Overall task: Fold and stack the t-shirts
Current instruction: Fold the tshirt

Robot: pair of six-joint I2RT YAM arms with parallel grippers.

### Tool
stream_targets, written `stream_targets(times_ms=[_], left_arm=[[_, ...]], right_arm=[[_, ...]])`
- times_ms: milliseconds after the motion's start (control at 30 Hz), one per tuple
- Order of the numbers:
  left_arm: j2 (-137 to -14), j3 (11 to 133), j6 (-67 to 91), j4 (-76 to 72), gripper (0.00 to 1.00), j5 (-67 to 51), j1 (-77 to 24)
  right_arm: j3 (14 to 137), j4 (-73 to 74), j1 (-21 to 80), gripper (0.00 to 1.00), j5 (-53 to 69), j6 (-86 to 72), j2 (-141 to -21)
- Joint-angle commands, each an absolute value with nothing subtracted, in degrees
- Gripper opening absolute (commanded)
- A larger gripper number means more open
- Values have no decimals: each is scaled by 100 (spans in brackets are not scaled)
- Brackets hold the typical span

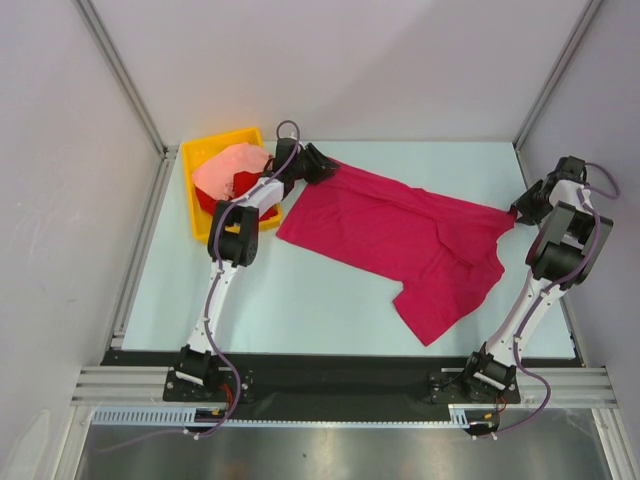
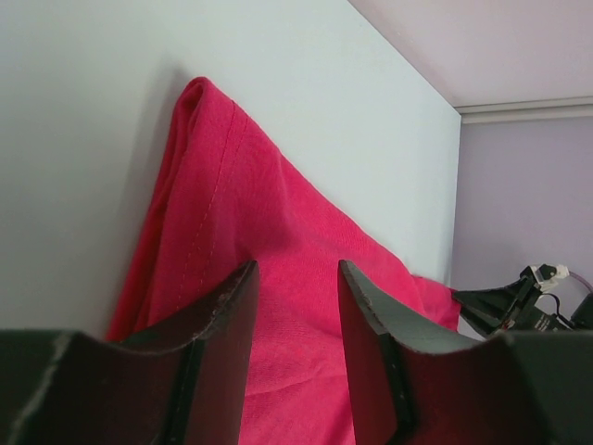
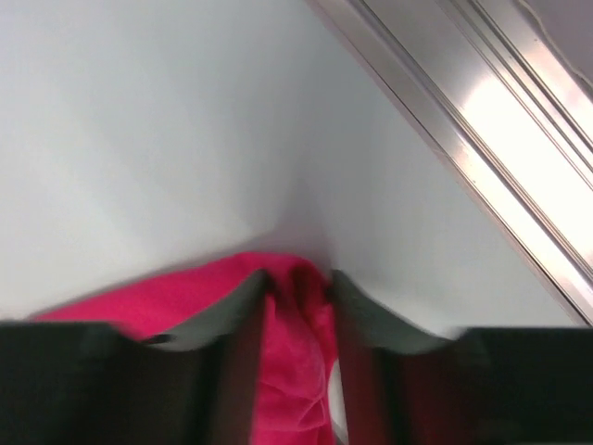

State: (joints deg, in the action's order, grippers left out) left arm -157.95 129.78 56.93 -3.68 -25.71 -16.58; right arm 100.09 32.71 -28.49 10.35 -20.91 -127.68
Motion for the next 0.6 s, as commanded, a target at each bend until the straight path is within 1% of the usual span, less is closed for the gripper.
stream_targets(times_ms=[0, 33, 67, 100, 133, 233, 333, 400, 433, 467, 500, 533, 567], left_arm=[[-15732, 13017, 5563, -140, 46, -2672, -1626], [-15724, 13017, 5581, -149, 46, -2672, -1626], [-15732, 13008, 5590, -167, 45, -2663, -1626], [-15741, 13008, 5607, -176, 46, -2663, -1626], [-15733, 12999, 5607, -176, 45, -2654, -1626], [-15733, 13008, 5572, -158, 45, -2663, -1626], [-15697, 13008, 5528, -88, 45, -2646, -1626], [-15636, 13017, 5406, -44, 46, -2602, -1626], [-15592, 13025, 5344, 113, 48, -2593, -1626], [-15470, 13043, 5283, 280, 53, -2514, -1626], [-15382, 13043, 5100, 377, 56, -2444, -1635], [-15285, 13043, 4985, 474, 61, -2391, -1635], [-15110, 13060, 4862, 692, 64, -2338, -1635]], right_arm=[[10011, 3234, -3041, 30, 582, -2267, -12753], [9985, 3252, -3067, 22, 458, -2294, -12736], [9923, 3278, -3093, 8, 344, -2311, -12692], [9897, 3287, -3137, 3, 230, -2338, -12665], [9844, 3296, -3164, 0, 20, -2425, -12648], [9625, 3296, -3199, 0, -359, -2566, -12446], [9369, 3068, -3191, 0, -422, -2637, -12226], [9500, 3225, -3164, 16, -334, -2610, -12278], [9797, 3373, -3129, 25, -369, -2584, -12313], [9965, 3775, -3094, 41, -421, -2497, -12348], [10132, 4023, -3068, 48, -622, -2461, -12366], [10482, 4260, -3024, 55, -772, -2409, -12331], [10607, 4724, -2945, 68, -939, -2373, -12270]])
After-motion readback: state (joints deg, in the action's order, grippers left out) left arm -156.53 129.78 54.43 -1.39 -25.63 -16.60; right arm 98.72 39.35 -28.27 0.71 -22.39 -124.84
